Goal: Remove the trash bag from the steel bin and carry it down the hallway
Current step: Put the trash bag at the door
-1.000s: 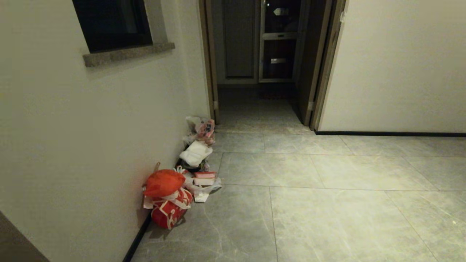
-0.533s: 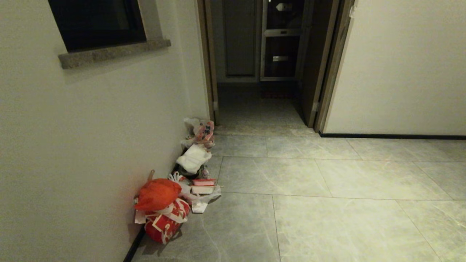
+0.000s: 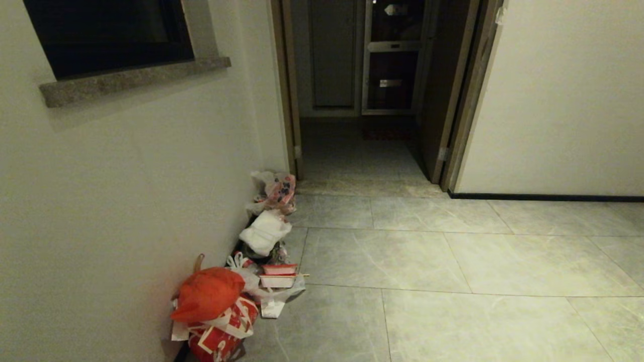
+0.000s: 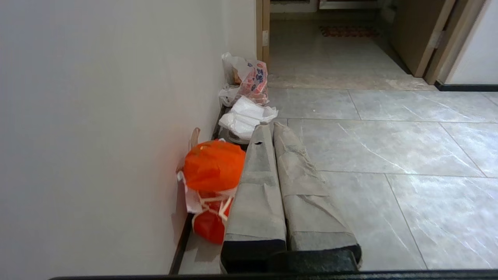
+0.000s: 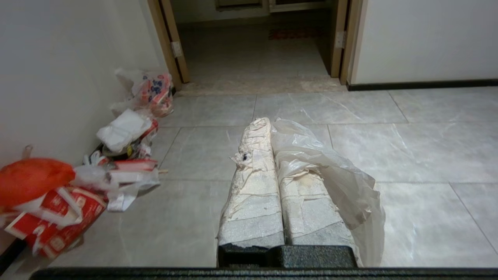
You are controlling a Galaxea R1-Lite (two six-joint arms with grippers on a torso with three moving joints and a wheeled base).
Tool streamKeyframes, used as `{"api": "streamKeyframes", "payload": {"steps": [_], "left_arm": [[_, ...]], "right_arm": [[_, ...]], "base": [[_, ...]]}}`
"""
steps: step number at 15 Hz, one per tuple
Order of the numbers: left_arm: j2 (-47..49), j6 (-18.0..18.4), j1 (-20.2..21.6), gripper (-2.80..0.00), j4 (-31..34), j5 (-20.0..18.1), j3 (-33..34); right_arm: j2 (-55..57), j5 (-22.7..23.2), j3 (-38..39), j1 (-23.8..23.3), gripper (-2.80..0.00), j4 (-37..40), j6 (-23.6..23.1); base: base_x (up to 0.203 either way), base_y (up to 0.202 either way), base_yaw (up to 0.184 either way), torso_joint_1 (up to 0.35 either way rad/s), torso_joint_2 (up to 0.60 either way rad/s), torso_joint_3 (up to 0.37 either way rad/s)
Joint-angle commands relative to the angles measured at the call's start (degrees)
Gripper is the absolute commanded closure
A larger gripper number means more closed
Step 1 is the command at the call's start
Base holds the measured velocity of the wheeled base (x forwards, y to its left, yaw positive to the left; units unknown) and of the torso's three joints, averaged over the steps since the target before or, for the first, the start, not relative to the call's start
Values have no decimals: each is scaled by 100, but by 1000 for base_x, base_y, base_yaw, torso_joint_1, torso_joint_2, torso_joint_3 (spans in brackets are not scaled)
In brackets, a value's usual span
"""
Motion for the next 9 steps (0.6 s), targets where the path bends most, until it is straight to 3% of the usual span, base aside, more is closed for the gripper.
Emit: {"api": "streamKeyframes", "payload": {"steps": [1,9], "left_arm": [[-2,0,1,0,0,3,9],[-2,0,1,0,0,3,9]], "right_arm": [[-1,0,0,0,0,-1,2],[-1,0,0,0,0,-1,2]], "base": [[192,0,2,0,2,7],[188,0,0,2,1,3]]}}
